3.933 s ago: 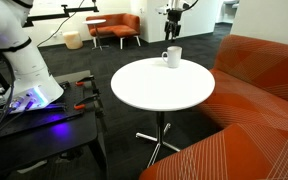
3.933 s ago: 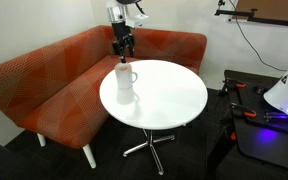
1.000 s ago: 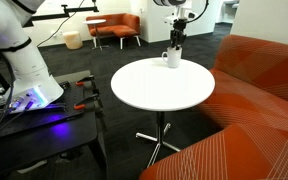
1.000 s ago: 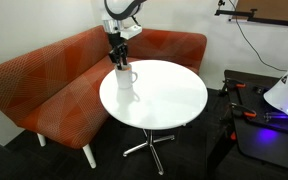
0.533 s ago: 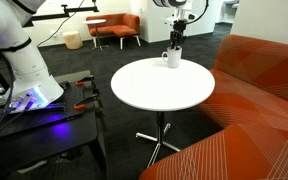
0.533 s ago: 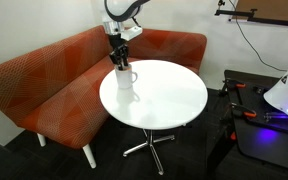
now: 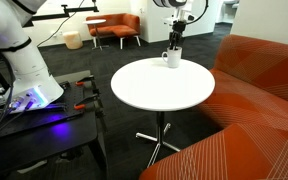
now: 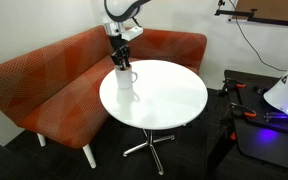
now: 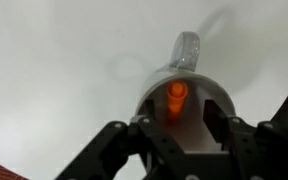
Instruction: Remove the marker from the cup and put it on the table
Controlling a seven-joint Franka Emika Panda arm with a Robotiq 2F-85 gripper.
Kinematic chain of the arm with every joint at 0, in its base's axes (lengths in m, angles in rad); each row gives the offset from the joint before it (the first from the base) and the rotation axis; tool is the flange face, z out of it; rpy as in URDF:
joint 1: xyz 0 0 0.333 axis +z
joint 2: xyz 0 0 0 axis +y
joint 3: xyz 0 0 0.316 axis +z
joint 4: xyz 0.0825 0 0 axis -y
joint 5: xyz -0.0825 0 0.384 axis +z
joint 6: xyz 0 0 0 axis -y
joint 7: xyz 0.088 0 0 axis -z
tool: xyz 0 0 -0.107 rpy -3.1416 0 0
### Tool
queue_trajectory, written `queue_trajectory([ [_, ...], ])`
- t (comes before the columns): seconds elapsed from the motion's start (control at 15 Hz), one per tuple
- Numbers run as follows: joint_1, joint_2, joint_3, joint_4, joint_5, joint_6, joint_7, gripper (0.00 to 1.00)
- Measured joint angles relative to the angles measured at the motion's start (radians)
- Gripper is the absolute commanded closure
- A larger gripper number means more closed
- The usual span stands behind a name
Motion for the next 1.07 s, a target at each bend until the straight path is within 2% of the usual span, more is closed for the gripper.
queue_trajectory([
  [0.6,0.000,0.029,0.000,0.054,0.000,-0.067,0.000,0.49],
  [0.73,0.000,0.038,0.000,0.070,0.001,-0.082,0.000,0.66],
  [0.8,0.000,0.042,0.000,0.077,0.001,-0.089,0.000,0.80],
  [0.87,0.000,0.046,0.000,0.084,0.001,-0.095,0.000,0.88],
  [1.0,0.000,0.054,0.000,0.097,0.001,-0.107,0.000,0.95],
  [1.07,0.000,0.058,0.000,0.106,0.001,-0.113,0.000,0.94],
])
